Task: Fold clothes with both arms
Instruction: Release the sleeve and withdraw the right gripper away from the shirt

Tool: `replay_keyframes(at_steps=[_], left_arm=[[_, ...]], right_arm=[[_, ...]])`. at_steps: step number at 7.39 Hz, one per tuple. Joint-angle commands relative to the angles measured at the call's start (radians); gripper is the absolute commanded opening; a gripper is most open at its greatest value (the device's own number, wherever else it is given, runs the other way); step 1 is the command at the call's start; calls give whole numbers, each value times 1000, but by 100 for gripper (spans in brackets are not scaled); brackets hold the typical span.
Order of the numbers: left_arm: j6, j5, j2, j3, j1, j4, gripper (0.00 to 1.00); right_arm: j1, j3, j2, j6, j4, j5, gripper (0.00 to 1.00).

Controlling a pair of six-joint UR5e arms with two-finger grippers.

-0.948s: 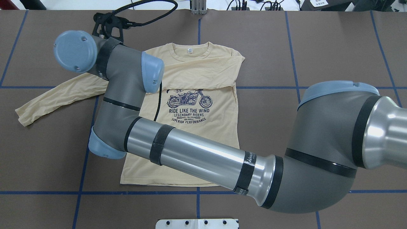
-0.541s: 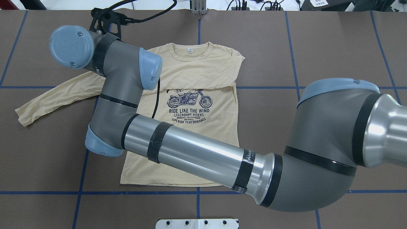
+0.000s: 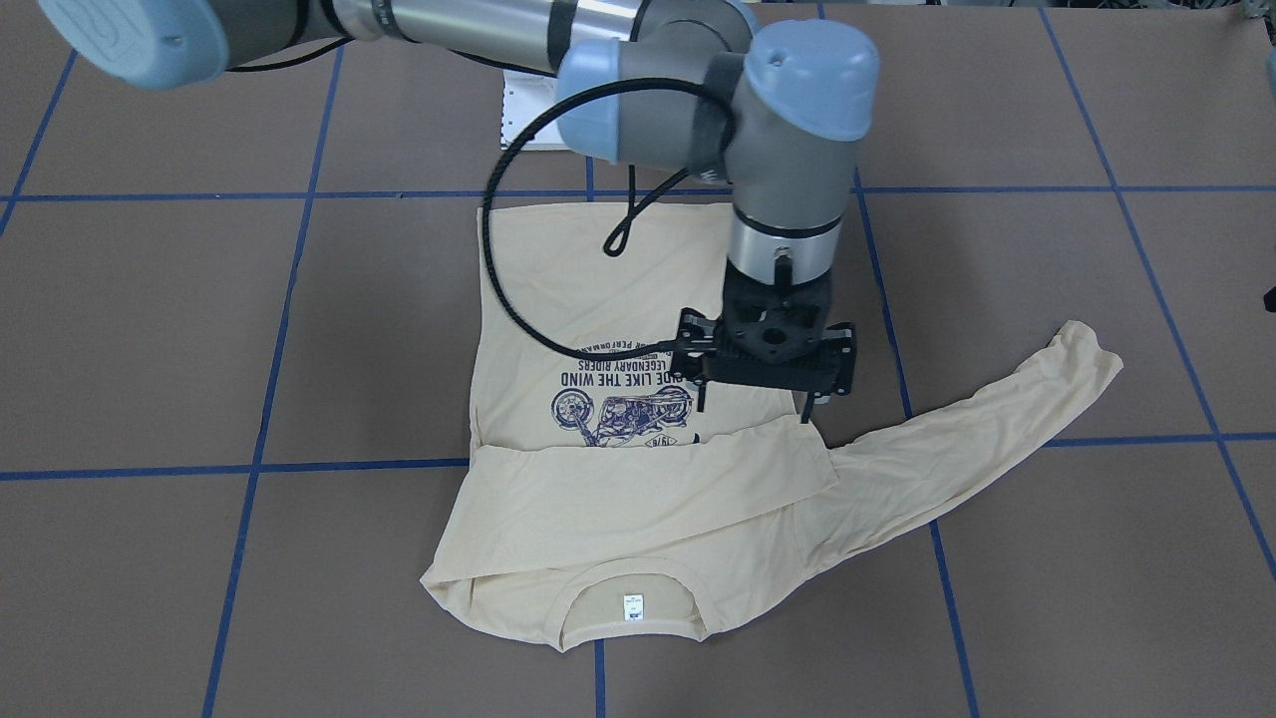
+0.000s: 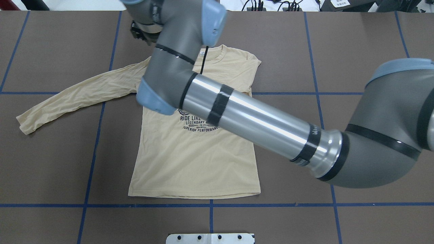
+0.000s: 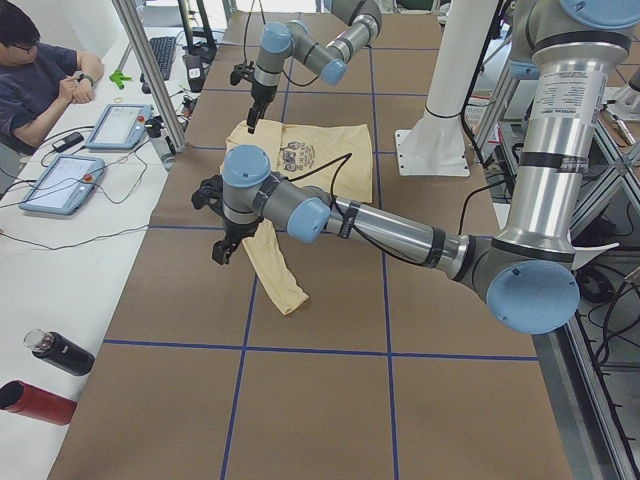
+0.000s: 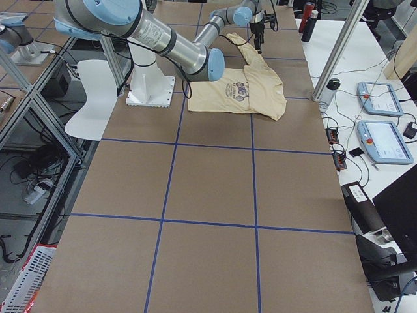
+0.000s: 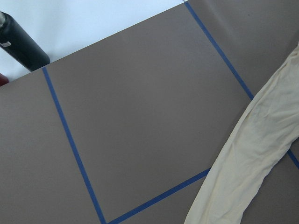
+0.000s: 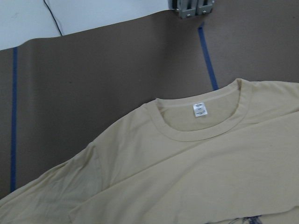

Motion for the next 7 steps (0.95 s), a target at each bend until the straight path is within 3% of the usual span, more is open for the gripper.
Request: replay_keyframes(at_steps=[1, 2, 4, 5, 7], left_arm=[[-128, 18, 88, 3, 71, -132, 100], [-208, 70, 153, 7, 116, -256, 100], [-303, 156, 181, 52, 175, -355, 100], [-305, 168, 181, 141, 175, -478, 100], [-361, 176, 181, 268, 181, -665, 100]], right_arm=[[104, 265, -262, -143, -39, 138, 100], [147, 448, -452, -247, -39, 161, 100], [303, 689, -762, -499, -39, 297, 100], [354, 784, -914, -638, -39, 332, 100], [452, 872, -1111, -829, -27, 395, 100]])
